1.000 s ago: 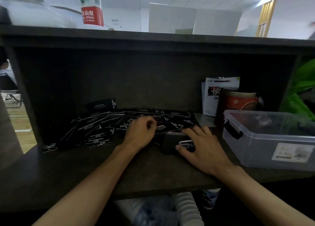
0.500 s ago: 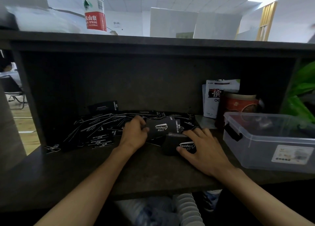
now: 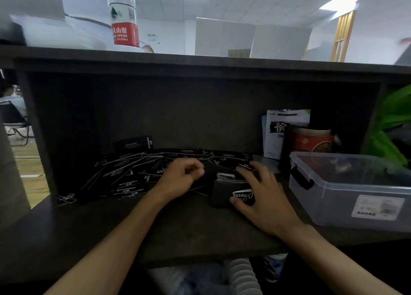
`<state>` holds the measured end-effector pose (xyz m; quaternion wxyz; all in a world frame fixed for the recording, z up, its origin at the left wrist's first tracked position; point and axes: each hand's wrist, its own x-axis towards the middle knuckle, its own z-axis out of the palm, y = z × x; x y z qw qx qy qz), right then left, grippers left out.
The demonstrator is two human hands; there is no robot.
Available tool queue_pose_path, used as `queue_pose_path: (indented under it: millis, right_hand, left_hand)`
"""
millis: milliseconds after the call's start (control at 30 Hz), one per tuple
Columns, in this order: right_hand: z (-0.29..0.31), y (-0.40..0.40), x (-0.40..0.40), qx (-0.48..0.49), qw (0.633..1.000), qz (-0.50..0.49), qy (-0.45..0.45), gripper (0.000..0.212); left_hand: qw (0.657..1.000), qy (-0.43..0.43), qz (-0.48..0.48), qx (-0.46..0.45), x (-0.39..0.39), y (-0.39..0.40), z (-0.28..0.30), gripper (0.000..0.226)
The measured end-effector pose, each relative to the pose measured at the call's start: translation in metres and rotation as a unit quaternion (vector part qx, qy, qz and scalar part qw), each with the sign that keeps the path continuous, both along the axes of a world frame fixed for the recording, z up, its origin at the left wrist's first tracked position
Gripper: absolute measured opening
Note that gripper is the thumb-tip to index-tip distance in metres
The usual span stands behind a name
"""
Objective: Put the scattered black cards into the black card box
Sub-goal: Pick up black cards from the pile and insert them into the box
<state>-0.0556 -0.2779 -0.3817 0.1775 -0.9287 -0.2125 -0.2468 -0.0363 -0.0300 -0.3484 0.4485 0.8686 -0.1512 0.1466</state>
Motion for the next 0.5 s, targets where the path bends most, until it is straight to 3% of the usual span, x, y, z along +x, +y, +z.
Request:
queue_pose_path:
  millis: [67,300,367,433,500]
  right_hand:
    - [0.0,0.0,0.0,0.006,1.0,0.005,0.002,0.085]
    - [-0.001,0.001,0.004,-0.062,0.998,0.008,0.011,0.069]
    - [0.0,0.001,0.004,-0.071,0.997,0.002,0.013,0.066]
    - [0.001,0.001,0.003,-0.07,0.997,0.0,0.019,0.065]
    - [0.004,0.003,0.002,-0.069,0.997,-0.002,0.033,0.063]
  left_hand:
    - [0.998,0.026,-0.05,0.032,-0.004,-0.007,0.001,0.013]
    - [0.98,0.124,-0.141,0.068,-0.007,-0.008,0.001,0.022]
    - [0.994,0.08,-0.053,0.061,-0.002,-0.005,-0.002,0.02]
    - [0.986,0.0,0.103,0.13,0.007,0.004,-0.008,0.009]
    - [0.945,-0.003,0.213,0.247,0.01,0.014,-0.014,0.038]
